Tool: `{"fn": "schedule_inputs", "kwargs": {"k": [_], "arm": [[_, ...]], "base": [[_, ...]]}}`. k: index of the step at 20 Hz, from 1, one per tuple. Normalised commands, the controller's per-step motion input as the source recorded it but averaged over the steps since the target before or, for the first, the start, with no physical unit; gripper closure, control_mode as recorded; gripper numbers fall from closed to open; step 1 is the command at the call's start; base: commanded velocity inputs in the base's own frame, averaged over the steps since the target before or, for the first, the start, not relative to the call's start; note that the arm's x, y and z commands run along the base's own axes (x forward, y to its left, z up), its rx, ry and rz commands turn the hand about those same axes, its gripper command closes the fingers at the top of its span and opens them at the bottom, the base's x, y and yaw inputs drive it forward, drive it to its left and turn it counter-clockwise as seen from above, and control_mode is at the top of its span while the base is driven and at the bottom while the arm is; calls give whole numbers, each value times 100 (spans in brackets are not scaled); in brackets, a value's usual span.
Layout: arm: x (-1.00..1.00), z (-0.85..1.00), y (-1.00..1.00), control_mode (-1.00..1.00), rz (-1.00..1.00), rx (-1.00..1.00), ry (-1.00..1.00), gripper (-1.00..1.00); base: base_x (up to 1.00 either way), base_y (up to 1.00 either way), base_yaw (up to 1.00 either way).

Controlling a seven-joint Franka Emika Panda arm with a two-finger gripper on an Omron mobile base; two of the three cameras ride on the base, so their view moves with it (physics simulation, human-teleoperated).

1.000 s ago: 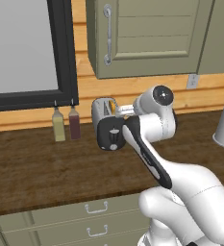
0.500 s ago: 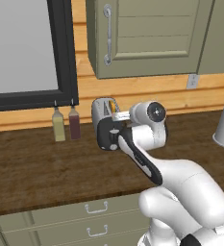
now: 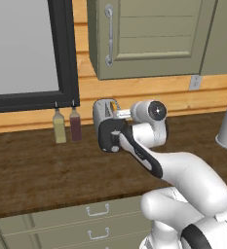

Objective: Start the toaster. Once the lever pops up, take the bread to the plate on the dining counter.

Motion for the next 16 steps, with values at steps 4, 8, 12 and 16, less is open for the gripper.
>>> {"fn": "schedule_inputs", "kwargs": {"k": [4,8,12,16], "arm": [[1,12,0,-100,0,0,8,-100],[4,0,0,-100,0,0,9,-100],[1,0,0,-100,0,0,10,-100],[7,0,1,-100,0,0,9,-100]], "base": [[0,0,0],[0,0,0],[0,0,0],[0,0,0]]}}
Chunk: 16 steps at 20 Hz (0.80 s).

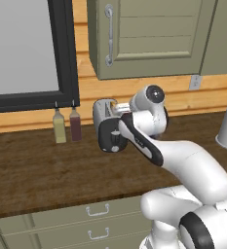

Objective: Start the toaster. Once the lever pops up, take the bread to the plate on the dining counter.

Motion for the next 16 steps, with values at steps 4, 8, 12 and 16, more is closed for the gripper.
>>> {"fn": "schedule_inputs", "kwargs": {"k": [4,8,12,16], "arm": [[21,-1,10,-100,0,0,3,-100],[27,-12,8,-100,0,0,0,-100],[29,-9,9,-100,0,0,0,-100],[25,-11,3,-100,0,0,0,-100]], "base": [[0,0,0],[0,0,0],[0,0,0],[0,0,0]]}}
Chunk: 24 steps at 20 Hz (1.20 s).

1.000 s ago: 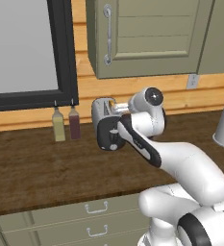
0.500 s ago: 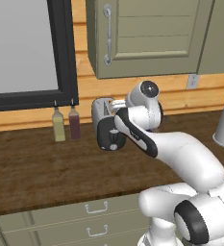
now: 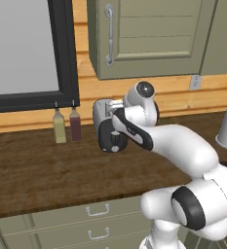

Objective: Start the toaster. Once the lever pops up, take the bread to the plate on the dining counter.

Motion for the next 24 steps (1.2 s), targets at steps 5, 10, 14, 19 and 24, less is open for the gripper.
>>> {"fn": "schedule_inputs", "kwargs": {"k": [5,10,14,19,24], "arm": [[29,-21,0,-100,0,0,0,-100],[28,-18,0,-100,0,0,0,-100],[27,-11,0,-100,0,0,0,-100],[30,-3,0,-100,0,0,0,-100],[28,-10,0,-100,0,0,0,-100]], "base": [[0,0,0],[0,0,0],[0,0,0],[0,0,0],[0,0,0]]}}
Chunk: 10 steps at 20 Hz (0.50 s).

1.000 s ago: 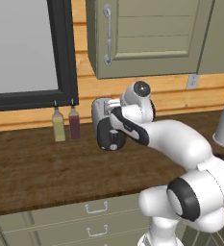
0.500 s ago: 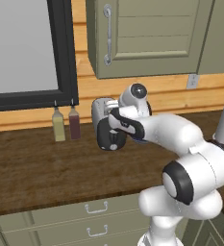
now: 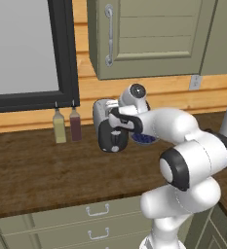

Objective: Start the toaster. Once the lever pops up, take the bread to the plate on the dining counter.

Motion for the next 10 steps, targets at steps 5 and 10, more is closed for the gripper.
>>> {"fn": "schedule_inputs", "kwargs": {"k": [5,10], "arm": [[22,-13,0,-100,0,0,0,-100],[20,-10,0,-100,0,0,0,-100]], "base": [[0,0,0],[0,0,0]]}}
